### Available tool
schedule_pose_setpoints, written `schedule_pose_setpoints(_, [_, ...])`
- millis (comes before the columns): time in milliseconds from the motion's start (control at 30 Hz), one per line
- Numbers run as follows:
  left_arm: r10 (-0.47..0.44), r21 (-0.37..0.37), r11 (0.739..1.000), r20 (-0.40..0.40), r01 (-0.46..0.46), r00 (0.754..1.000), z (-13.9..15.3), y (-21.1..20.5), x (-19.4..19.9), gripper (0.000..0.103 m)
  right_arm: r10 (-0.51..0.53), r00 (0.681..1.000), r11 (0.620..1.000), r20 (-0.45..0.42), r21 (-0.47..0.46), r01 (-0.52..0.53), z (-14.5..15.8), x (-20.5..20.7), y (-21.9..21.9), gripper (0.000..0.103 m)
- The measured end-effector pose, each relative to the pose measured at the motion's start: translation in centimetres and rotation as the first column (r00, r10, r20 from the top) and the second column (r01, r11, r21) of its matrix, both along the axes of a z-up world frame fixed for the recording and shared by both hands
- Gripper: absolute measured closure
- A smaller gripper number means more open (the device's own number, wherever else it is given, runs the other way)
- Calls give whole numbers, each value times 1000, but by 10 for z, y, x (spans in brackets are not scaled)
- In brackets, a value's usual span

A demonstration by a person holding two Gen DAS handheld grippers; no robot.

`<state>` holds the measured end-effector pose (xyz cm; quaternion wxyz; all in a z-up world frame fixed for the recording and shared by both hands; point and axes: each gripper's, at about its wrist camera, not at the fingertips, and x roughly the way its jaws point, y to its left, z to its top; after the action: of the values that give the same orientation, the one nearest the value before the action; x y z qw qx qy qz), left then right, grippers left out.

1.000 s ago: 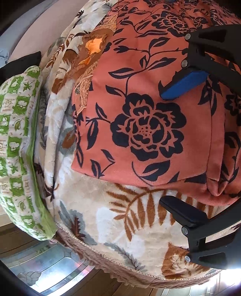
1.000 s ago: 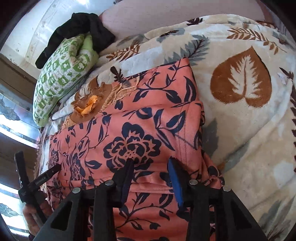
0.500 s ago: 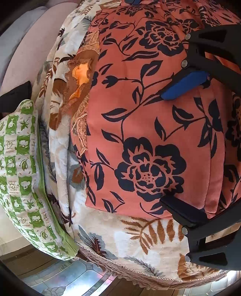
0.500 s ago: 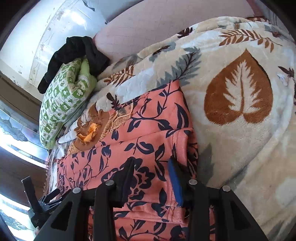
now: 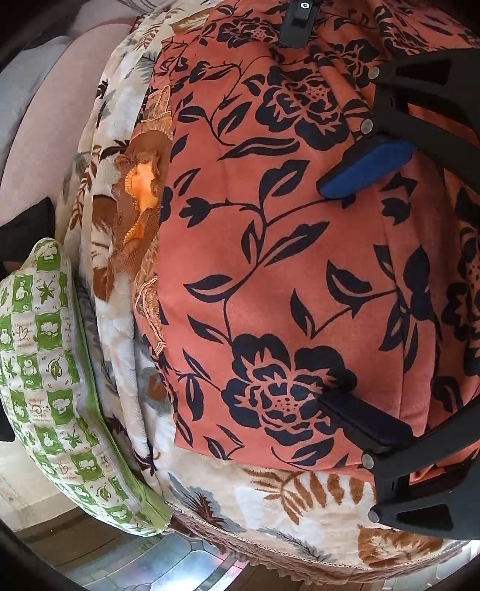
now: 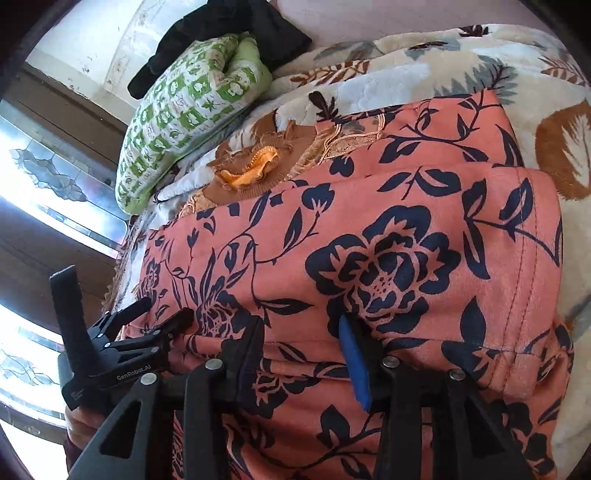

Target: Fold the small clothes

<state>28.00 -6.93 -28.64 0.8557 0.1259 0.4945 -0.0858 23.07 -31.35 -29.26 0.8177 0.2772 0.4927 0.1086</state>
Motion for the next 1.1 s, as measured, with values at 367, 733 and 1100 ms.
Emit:
schedule_pose_setpoints(367, [25, -11, 1000, 18, -24, 1000, 0, 3, -4, 0, -14, 1000, 1000, 2, 25, 14, -3, -18, -9, 56])
schedule_pose_setpoints(733, [37, -32, 999, 41, -35, 999, 3, 3, 0, 0, -54, 999, 991, -1, 124, 53, -7, -20, -19, 50])
schedule_pose_setpoints(1100, [89, -24, 996, 265, -85, 960, 36, 18, -96, 0, -213, 949, 973, 234, -34, 227, 65, -112, -25, 38])
